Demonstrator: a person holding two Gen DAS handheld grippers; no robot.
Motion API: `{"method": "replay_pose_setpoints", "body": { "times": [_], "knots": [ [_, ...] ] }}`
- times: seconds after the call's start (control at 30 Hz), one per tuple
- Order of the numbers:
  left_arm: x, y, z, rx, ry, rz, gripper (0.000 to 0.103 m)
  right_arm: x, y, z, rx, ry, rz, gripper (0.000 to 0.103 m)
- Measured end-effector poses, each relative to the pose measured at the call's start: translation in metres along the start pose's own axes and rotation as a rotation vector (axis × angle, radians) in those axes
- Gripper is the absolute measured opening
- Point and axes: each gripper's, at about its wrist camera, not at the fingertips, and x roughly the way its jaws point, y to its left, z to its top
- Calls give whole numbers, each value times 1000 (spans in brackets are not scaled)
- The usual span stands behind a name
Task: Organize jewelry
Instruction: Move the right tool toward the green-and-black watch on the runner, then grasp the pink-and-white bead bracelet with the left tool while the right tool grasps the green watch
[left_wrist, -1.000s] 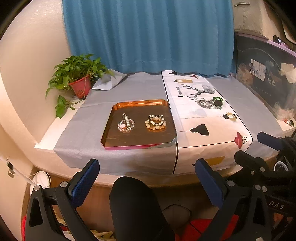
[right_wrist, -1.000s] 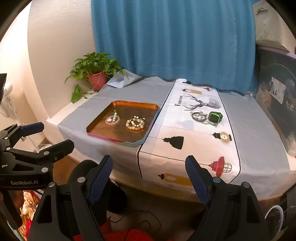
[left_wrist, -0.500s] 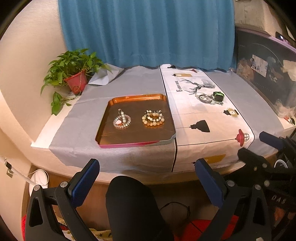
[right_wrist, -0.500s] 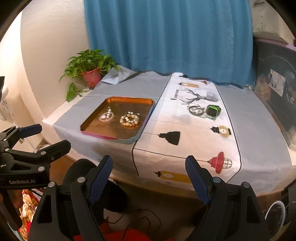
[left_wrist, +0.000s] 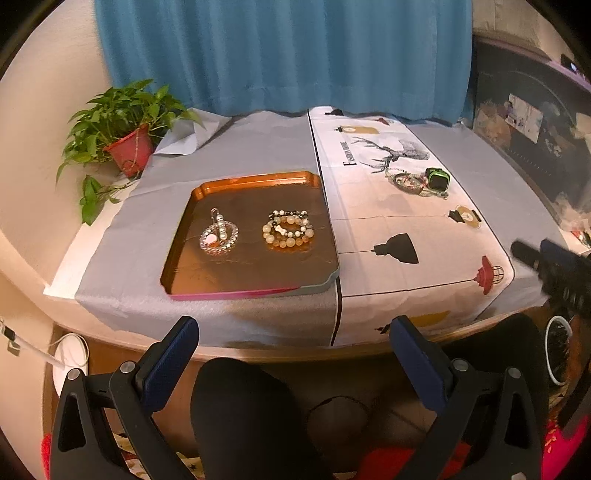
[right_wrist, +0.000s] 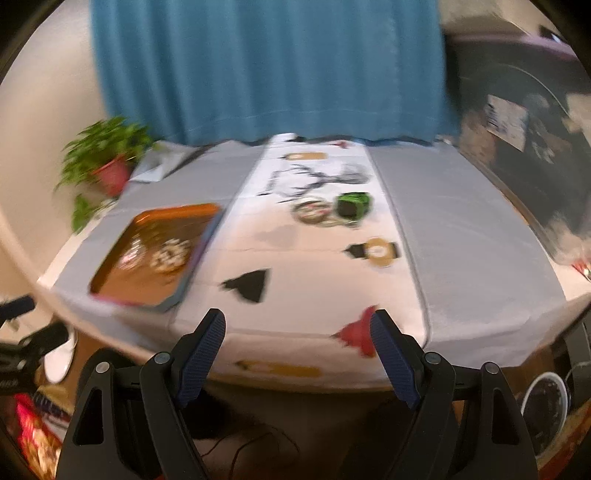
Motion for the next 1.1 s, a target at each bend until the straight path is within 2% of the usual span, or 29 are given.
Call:
{"method": "replay_pose_setpoints", "body": {
  "times": [0.23,0.47,0.57,0.77,0.93,1.1],
  "knots": [
    [32,-12,29,8,33,-2,102,56,-48,38,32,-15,-48,83],
    [62,-23,51,28,60,16,102,157,-78,91,95,20,-32,83],
    [73,-24,58,34,72,32,102,202,-81,107,108,75,-24,83],
    [91,-22,67,23,96,44,102,259,-86,122,121,148,-43,83],
    [107,-41,91,45,84,0,102,273,-95,131,90,140,-70,83],
    [128,-84,131,126,44,-107,102,268,-144,127,168,115,-153,85]
  ]
}}
